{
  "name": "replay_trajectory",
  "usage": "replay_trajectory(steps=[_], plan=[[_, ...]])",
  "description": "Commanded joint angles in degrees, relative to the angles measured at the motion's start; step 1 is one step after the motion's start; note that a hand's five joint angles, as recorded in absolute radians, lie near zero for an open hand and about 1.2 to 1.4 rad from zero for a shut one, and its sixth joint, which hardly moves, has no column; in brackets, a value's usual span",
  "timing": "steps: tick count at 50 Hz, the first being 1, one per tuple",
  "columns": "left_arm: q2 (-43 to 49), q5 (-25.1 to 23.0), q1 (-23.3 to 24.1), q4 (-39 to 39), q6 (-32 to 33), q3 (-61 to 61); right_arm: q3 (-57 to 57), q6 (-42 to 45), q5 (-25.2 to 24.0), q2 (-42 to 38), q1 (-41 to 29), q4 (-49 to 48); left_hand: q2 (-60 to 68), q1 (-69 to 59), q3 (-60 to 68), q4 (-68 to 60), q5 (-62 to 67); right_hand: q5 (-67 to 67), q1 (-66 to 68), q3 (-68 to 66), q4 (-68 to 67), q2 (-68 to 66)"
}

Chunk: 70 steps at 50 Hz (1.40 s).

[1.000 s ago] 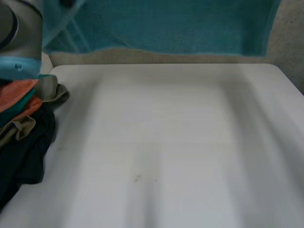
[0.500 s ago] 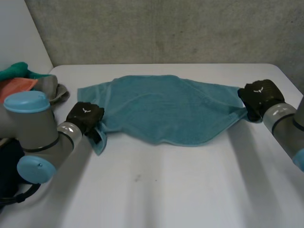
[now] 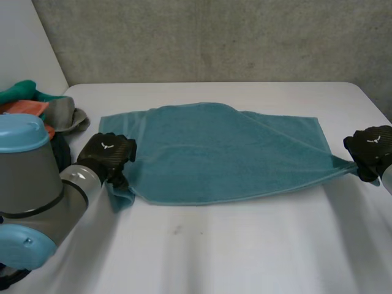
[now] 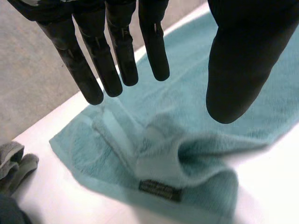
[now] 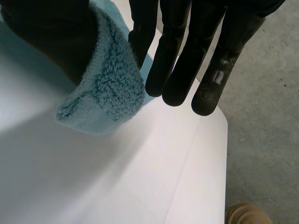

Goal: Fold the laundry.

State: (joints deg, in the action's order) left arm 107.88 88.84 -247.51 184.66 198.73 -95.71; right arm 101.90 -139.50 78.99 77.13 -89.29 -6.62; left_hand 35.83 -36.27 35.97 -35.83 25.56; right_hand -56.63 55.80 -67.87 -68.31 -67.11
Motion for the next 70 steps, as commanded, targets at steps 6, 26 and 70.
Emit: replay_trajectory(steps=[6,26,70], plan=[[6.1,8.7,4.2,4.4,-5.1,3.0,-0.6,-3.1,0.2,1.4,2.1,-1.3,2.5,-2.0,2.3,-2.5,2.7,-13.4,24.2,-12.1,-11.7,-12.9],[10.2,10.0,6.4,4.4,-5.1,3.8,-1.1,-6.5,0.6,2.6,3.2,-2.5,3.0,-2.5,2.8,-3.0,3.2,-13.4,24.2,-12.1,-11.7,-12.9],[18.9,9.7,4.7,4.1,-3.9,12.1,-1.5,-6.5,0.2,2.5,3.2,-2.4,32.1,-31.7,32.0,-32.1,32.4,-13.4,24.2,-12.1,-11.7,-12.9]])
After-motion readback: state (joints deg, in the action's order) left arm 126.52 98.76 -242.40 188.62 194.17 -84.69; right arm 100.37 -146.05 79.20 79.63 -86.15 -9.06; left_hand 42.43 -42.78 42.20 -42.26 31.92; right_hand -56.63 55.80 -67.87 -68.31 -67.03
